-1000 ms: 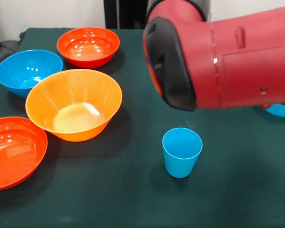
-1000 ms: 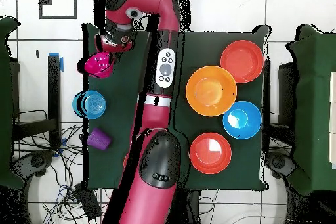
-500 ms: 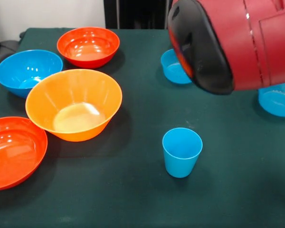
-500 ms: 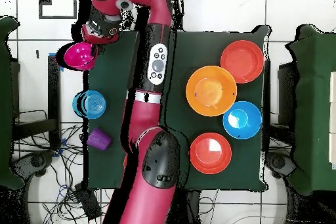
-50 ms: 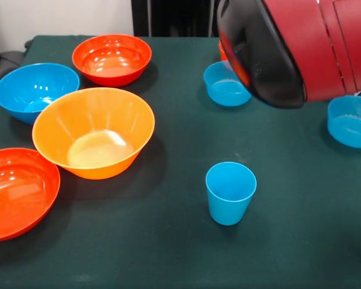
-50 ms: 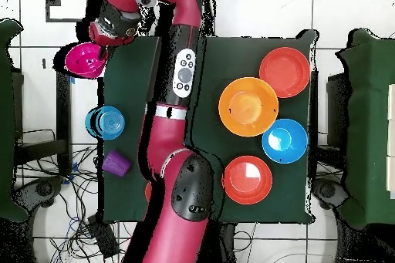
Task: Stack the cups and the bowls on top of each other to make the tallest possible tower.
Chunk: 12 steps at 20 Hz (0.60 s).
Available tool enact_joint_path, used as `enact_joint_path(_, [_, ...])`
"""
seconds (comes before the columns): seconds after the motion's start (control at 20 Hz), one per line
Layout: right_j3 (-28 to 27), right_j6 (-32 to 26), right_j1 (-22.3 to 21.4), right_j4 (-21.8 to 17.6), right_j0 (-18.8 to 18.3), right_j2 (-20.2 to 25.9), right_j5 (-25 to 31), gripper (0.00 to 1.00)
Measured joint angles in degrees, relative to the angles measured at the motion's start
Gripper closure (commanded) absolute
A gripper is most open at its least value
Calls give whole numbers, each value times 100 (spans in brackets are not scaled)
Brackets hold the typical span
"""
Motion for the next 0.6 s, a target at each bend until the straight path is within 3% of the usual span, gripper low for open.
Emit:
enact_joint_path(0.2, [-1,-401,-16,-361,-30,231,-79,100])
enact_joint_path(0.25, [-2,-755,-34,-701,-49,386,-197,100])
enact_joint_path(0.35, [-3,-988,-48,-934,-61,482,-286,100])
enact_joint_path(0.45, [-7,-1530,-89,-1451,-81,693,-489,100])
enact_joint_path(0.6, [-10,-1970,-138,-1854,-92,871,-651,100])
